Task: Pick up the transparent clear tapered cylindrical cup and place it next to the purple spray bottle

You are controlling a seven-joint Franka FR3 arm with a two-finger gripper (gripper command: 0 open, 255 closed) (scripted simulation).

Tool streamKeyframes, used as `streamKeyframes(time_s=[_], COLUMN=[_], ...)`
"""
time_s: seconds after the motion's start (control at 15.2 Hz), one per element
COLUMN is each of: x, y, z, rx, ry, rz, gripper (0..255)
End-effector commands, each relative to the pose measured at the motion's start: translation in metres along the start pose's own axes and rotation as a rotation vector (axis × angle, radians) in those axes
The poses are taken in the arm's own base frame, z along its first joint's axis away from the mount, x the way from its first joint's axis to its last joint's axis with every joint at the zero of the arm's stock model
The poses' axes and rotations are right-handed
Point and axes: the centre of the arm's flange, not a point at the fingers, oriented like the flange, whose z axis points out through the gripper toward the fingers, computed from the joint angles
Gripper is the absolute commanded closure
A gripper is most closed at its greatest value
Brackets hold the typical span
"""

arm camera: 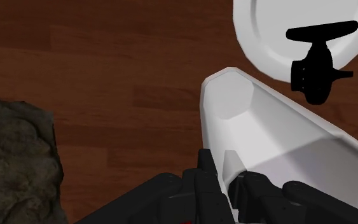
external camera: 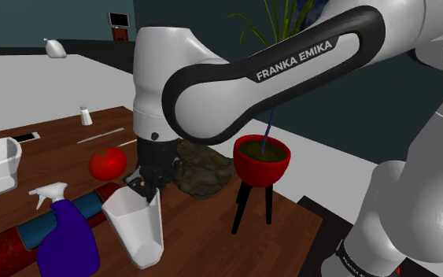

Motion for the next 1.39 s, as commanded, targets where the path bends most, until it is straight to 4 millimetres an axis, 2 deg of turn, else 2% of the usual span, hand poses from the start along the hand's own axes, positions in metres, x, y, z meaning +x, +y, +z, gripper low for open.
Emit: streamKeyframes(time_s=[0.0,0.46,0.92,0.99,1.32], x=[0.000,-0.003,-0.003,-0.003,-0.003], y=[0.001,0.004,0.004,0.004,0.004], z=[0.010,0.046,0.046,0.046,0.046], rx=[0.001,0.001,0.001,0.001,0.001], ry=[0.001,0.001,0.001,0.001,0.001], rz=[0.000,0.000,0.000,0.000,0.000], gripper=[255,255,255,0,0])
